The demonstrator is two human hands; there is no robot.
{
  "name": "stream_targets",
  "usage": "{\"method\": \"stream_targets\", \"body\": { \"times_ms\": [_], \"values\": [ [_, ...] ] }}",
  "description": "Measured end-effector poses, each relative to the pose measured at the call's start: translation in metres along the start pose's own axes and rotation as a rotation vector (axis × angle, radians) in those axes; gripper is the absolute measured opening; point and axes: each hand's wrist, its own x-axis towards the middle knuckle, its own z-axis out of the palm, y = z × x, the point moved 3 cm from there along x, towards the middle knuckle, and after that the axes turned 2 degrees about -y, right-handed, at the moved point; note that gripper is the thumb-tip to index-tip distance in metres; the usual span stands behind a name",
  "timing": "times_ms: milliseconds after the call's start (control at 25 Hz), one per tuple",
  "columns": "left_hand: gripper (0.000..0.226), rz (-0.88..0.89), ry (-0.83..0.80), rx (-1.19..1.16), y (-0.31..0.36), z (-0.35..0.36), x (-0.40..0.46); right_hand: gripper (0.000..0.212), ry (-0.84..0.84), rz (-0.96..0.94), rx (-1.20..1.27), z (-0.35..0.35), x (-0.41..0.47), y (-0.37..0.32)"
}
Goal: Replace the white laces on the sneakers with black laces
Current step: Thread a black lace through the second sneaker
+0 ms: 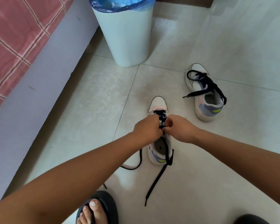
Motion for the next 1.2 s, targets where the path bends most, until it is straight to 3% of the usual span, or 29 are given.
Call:
{"method": "stream_targets", "body": {
  "times_ms": [40, 200, 320, 440, 520, 600, 760, 840, 920, 1080, 1200],
  "values": [
    [0.014, -0.011, -0.048, -0.036, 0.001, -0.003, 0.003, 0.006, -0.038, 0.041, 0.047, 0.0, 0.003, 0.0],
    [0.031, -0.078, -0.247, -0.123, 0.005, -0.012, 0.013, 0.017, -0.268, 0.189, 0.308, -0.002, 0.011, 0.005],
    [0.026, -0.163, -0.34, -0.468, -0.006, -0.007, 0.012, 0.017, -0.397, 0.184, 0.62, -0.002, 0.01, 0.02],
    [0.019, -0.174, -0.257, -0.863, -0.029, 0.009, 0.001, 0.015, -0.414, 0.16, 0.958, 0.007, 0.004, 0.042],
    [0.018, -0.165, -0.173, -0.994, -0.038, 0.019, -0.007, 0.016, -0.395, 0.137, 1.136, 0.015, 0.001, 0.05],
    [0.016, -0.153, -0.122, -0.935, -0.042, 0.021, -0.007, 0.014, -0.361, 0.118, 1.127, 0.016, 0.003, 0.049],
    [0.024, -0.084, -0.151, -0.502, -0.027, 0.004, 0.004, 0.021, -0.197, 0.105, 0.398, -0.003, 0.011, 0.027],
    [0.026, -0.01, -0.145, -0.29, -0.014, -0.006, 0.011, 0.024, -0.134, 0.11, 0.262, -0.008, 0.014, 0.015],
    [0.022, 0.039, -0.156, -0.189, -0.006, -0.012, 0.013, 0.024, -0.155, 0.164, 0.335, -0.006, 0.014, 0.01],
    [0.017, -0.019, -0.208, -0.353, -0.019, -0.001, 0.009, 0.021, -0.314, 0.282, 0.806, 0.004, 0.001, 0.015],
    [0.02, -0.017, -0.186, -0.378, -0.019, 0.002, -0.002, 0.022, -0.251, 0.261, 0.813, 0.007, -0.002, 0.021]
  ]
}}
